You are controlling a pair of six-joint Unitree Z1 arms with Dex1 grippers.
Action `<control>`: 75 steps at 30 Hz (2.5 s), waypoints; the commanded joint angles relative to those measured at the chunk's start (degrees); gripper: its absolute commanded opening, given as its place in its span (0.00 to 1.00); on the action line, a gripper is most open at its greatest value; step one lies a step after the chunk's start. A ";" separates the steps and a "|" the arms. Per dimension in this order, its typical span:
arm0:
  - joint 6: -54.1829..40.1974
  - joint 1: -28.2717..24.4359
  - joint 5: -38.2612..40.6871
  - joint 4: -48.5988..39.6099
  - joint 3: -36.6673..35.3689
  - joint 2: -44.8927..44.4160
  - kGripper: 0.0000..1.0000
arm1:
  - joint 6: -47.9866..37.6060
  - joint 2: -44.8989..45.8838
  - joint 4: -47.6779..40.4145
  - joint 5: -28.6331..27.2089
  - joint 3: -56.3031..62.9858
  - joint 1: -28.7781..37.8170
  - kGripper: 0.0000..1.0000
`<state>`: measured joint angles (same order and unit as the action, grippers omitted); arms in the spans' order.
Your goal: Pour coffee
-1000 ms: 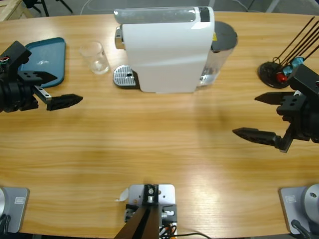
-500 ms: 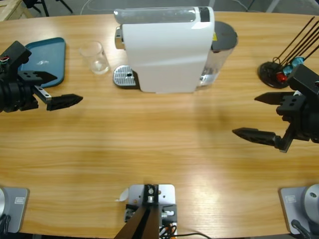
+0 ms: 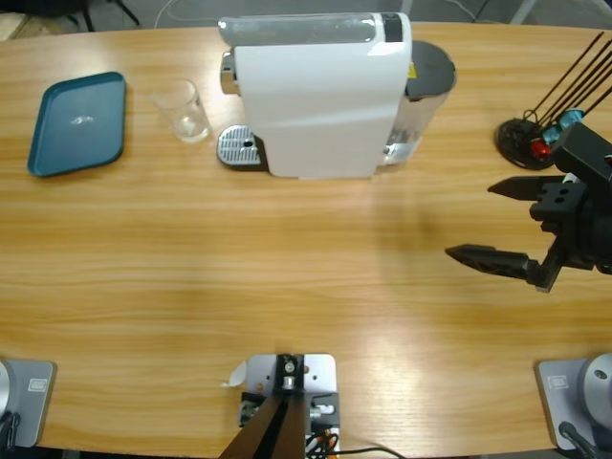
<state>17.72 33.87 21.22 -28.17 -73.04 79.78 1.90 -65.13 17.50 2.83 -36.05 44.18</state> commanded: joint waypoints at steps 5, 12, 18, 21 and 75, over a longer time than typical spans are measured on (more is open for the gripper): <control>23.01 -9.26 32.62 14.97 -5.75 22.59 0.78 | 0.12 0.18 -0.63 0.72 1.34 0.61 1.00; 29.20 -9.19 28.60 14.90 0.25 19.08 0.73 | 0.12 0.02 -0.63 0.53 1.25 0.62 1.00; 31.82 -9.17 26.89 14.99 3.17 19.59 0.73 | 0.12 0.37 -0.63 0.60 1.39 0.64 1.00; 31.94 -9.19 26.19 15.32 3.08 20.01 0.73 | 0.12 0.51 -0.63 0.60 1.42 0.62 1.00; 37.88 -6.83 25.75 31.69 4.82 18.22 0.00 | 0.12 -0.12 -1.24 0.16 1.69 0.61 1.00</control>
<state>54.32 26.01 47.62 1.13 -67.45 102.27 1.90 -65.11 16.68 2.83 -36.05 44.20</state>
